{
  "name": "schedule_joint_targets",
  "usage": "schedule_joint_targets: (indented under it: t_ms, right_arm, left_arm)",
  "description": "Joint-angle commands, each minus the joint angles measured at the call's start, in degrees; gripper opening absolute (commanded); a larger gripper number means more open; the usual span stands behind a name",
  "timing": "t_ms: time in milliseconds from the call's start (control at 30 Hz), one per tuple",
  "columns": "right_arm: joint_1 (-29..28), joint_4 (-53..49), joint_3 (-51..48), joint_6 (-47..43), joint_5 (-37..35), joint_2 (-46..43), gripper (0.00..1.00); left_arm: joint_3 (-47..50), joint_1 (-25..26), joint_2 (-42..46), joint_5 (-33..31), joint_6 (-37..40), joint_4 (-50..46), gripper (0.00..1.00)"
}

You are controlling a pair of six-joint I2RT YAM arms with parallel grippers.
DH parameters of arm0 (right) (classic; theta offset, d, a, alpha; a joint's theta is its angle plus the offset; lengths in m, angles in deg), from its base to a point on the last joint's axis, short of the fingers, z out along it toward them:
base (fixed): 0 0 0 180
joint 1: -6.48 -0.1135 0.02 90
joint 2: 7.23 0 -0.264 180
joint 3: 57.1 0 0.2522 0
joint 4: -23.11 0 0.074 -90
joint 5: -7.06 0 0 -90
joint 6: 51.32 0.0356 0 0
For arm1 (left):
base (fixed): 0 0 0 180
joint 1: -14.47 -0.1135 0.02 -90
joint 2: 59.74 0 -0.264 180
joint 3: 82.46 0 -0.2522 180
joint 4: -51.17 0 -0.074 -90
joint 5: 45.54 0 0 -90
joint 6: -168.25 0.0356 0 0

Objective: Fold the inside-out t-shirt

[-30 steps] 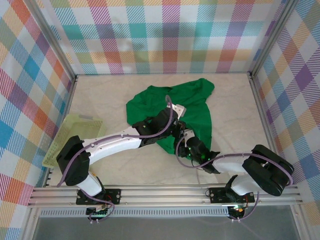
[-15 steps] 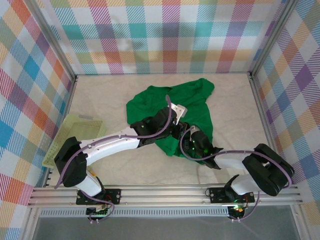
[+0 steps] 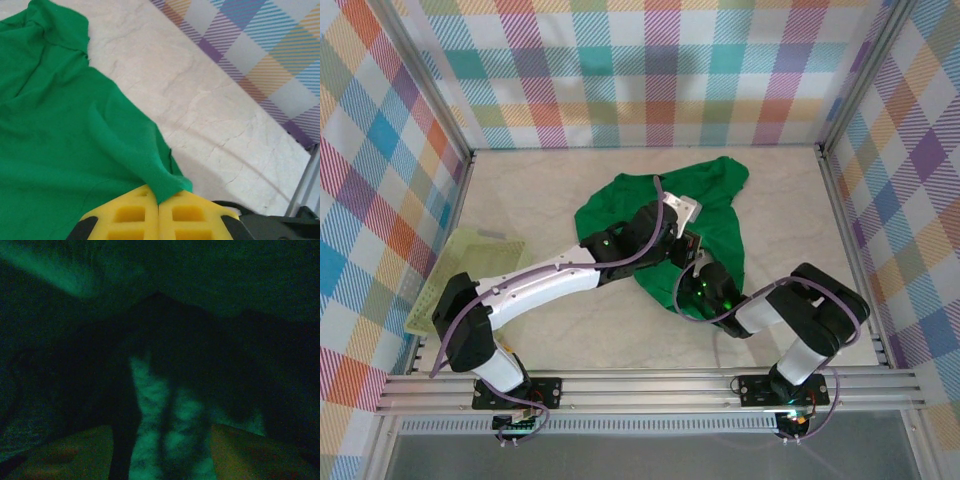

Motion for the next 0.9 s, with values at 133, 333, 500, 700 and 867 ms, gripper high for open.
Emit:
schedule_joint_targets:
  t_ms: [133,333,500,700,867]
  right_arm:
    - [1.38,2.97,6.2,-4.43,-3.95,2.35,0.58]
    - [6.83,-2.72,10.23,1.99,5.71,3.85,0.58]
    - [6.87,-2.76,13.79,1.87,5.7,7.27,0.59]
    - [6.99,-5.27,18.92,-0.29,3.41,9.77,0.7]
    - [8.24,-5.82,20.78,2.4,8.59,11.14,0.73]
  left_arm:
    - [-3.22,-0.24,1.71,3.06,0.02,-0.69,0.0]
    - [-2.24,-0.22,4.66,1.76,1.36,-1.96,0.0]
    - [-3.63,-0.02,4.7,7.01,0.32,-0.69,0.0]
    - [-8.41,1.22,4.07,8.24,0.3,-1.39,0.0]
    - [-10.56,1.4,4.95,7.4,1.62,-2.13,0.0]
